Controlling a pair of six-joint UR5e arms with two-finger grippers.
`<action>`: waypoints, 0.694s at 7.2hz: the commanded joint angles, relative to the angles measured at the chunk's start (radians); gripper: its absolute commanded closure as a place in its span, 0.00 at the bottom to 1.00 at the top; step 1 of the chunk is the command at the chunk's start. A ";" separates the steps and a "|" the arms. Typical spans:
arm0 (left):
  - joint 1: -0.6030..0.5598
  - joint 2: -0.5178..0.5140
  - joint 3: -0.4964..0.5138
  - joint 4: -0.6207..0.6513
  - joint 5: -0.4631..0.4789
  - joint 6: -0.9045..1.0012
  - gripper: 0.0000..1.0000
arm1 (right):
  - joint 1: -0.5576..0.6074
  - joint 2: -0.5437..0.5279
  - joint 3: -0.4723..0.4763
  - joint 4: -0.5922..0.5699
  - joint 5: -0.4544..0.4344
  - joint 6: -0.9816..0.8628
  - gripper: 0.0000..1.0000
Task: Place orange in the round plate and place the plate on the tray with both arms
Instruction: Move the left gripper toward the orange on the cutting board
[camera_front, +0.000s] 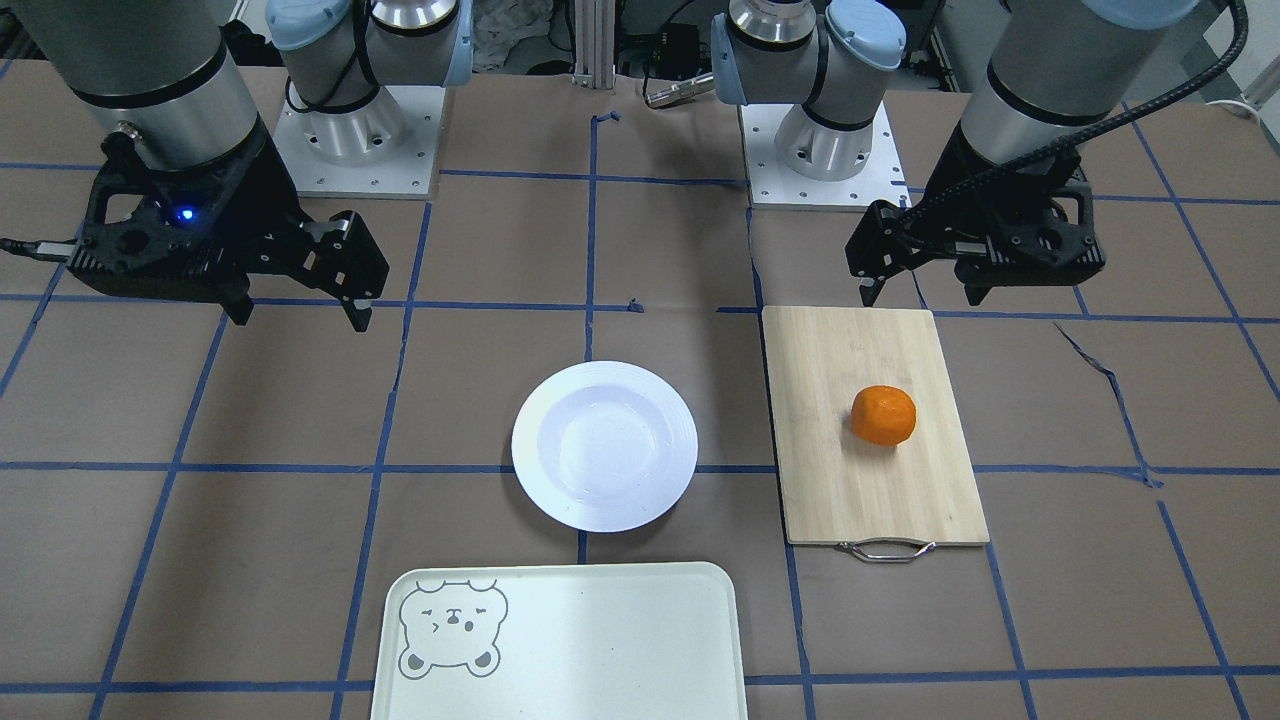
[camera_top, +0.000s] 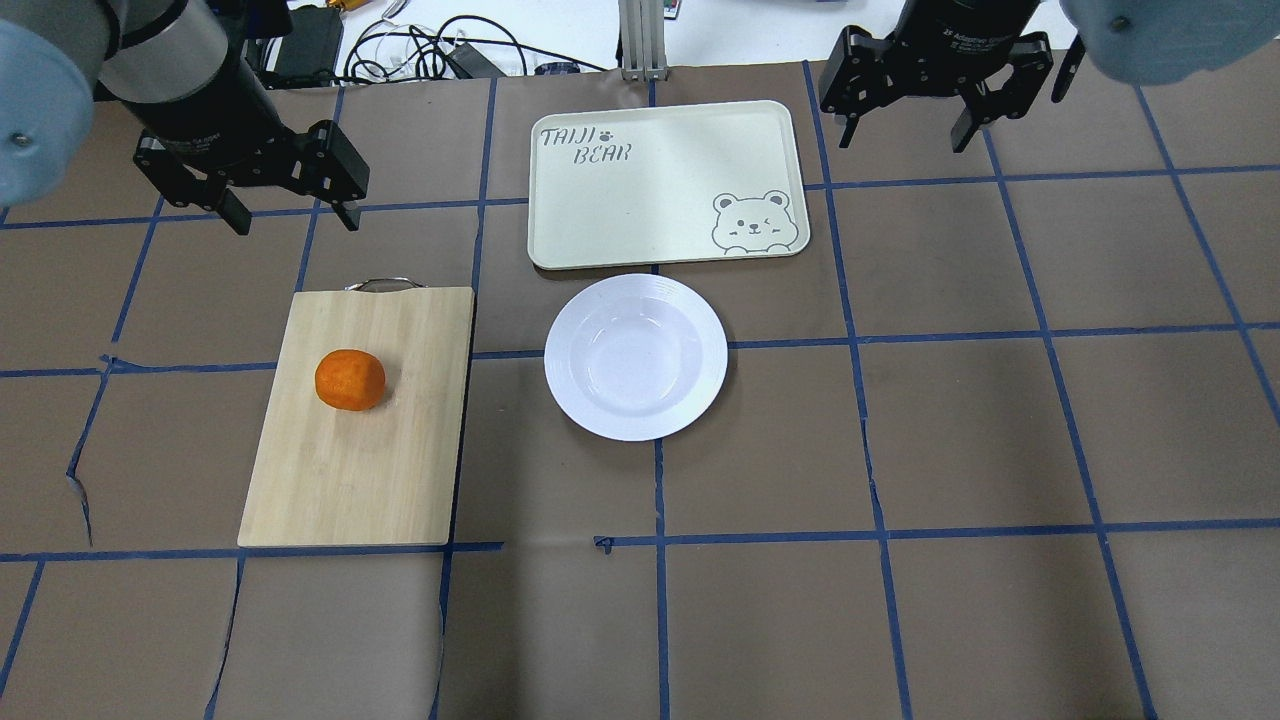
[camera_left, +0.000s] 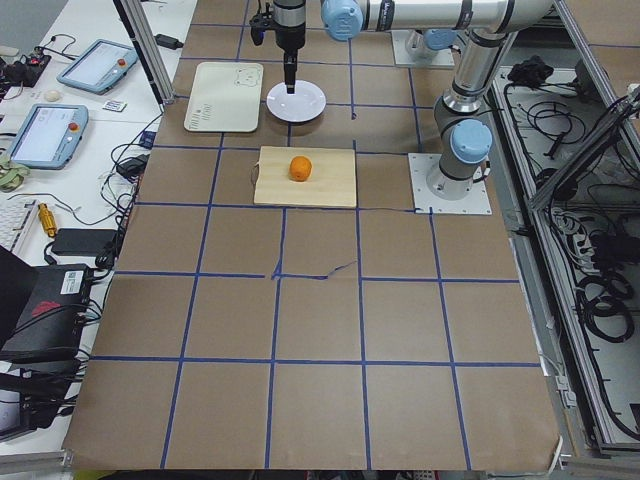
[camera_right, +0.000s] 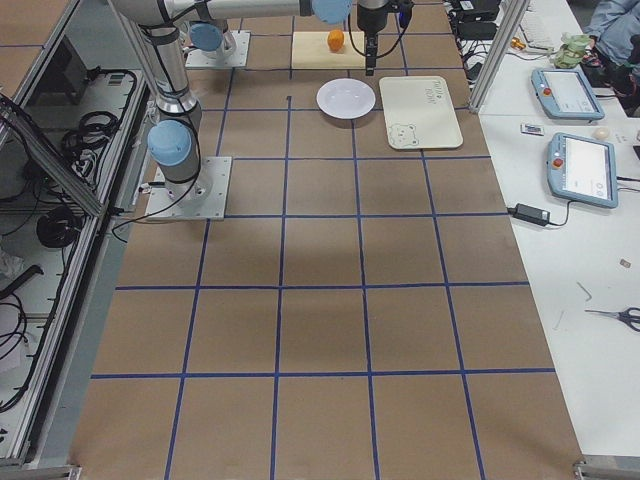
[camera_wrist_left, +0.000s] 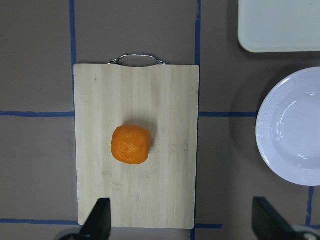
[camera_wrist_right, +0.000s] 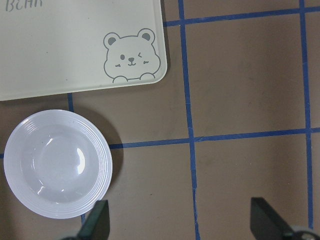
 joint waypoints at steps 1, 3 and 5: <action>0.000 0.002 -0.001 0.000 0.005 0.001 0.00 | -0.002 0.004 0.000 -0.002 0.002 0.001 0.00; 0.002 0.001 -0.003 0.002 0.002 -0.006 0.00 | -0.015 0.003 0.000 -0.006 -0.009 0.000 0.00; 0.002 0.002 -0.001 0.003 -0.003 -0.001 0.00 | -0.025 0.004 0.002 0.000 -0.003 0.000 0.00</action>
